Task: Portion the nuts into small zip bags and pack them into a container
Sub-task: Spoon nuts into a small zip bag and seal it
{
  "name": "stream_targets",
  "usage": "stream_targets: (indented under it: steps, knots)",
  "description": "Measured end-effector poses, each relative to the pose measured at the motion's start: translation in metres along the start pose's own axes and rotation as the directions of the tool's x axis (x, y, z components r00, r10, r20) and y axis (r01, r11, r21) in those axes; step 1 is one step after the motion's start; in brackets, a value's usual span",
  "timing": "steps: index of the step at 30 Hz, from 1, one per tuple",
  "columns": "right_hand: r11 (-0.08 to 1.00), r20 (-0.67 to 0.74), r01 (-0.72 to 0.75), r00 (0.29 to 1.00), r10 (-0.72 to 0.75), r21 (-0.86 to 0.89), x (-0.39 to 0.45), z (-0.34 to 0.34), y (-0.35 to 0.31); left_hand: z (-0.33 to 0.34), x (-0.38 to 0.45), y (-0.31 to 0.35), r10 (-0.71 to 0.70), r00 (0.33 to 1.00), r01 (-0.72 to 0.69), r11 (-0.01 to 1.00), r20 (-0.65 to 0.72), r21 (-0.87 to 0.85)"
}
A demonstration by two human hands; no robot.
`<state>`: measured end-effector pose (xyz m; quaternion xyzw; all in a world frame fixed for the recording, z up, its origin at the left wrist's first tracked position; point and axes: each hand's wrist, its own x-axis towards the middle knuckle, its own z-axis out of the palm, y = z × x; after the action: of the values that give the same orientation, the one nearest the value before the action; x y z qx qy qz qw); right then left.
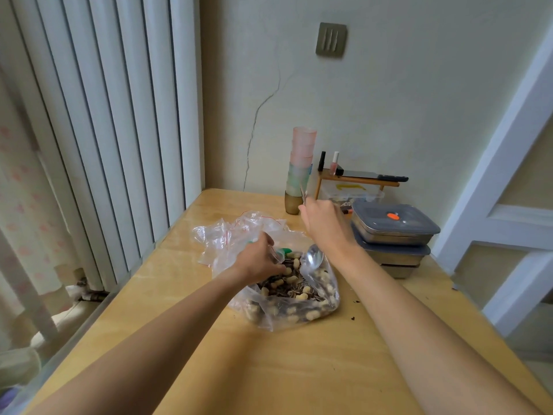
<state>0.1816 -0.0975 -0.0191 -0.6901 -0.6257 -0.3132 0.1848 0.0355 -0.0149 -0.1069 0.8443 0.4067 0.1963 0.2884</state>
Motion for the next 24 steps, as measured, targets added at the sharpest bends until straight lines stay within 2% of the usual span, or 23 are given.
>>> stream_targets:
  steps: [4,8,14,20,24]
  knots:
    - [0.988,-0.067,0.045,0.997,-0.035,0.145,-0.005,0.008,0.003,-0.001,0.000,-0.002,0.028,0.995,-0.037,0.996,-0.100,-0.082]
    - [0.975,-0.314,0.084,0.949,-0.015,0.206,-0.003,0.001,-0.001,-0.008,0.001,-0.001,0.034,0.978,-0.056,0.993,-0.208,-0.100]
    - [0.949,-0.340,0.060,0.939,0.051,0.309,0.003,0.006,-0.001,-0.012,-0.001,-0.003,-0.061,0.995,0.065,0.997,-0.078,0.043]
    - [0.989,-0.421,0.041,0.907,0.024,0.144,0.007,-0.010,0.004,-0.007,0.000,-0.006,-0.055,0.998,0.055,0.994,0.001,0.090]
    - [0.992,-0.494,0.028,0.868,0.035,0.121,0.015,-0.025,0.015,-0.008,0.000,-0.006,-0.068,0.997,0.067,0.995,0.017,0.074]
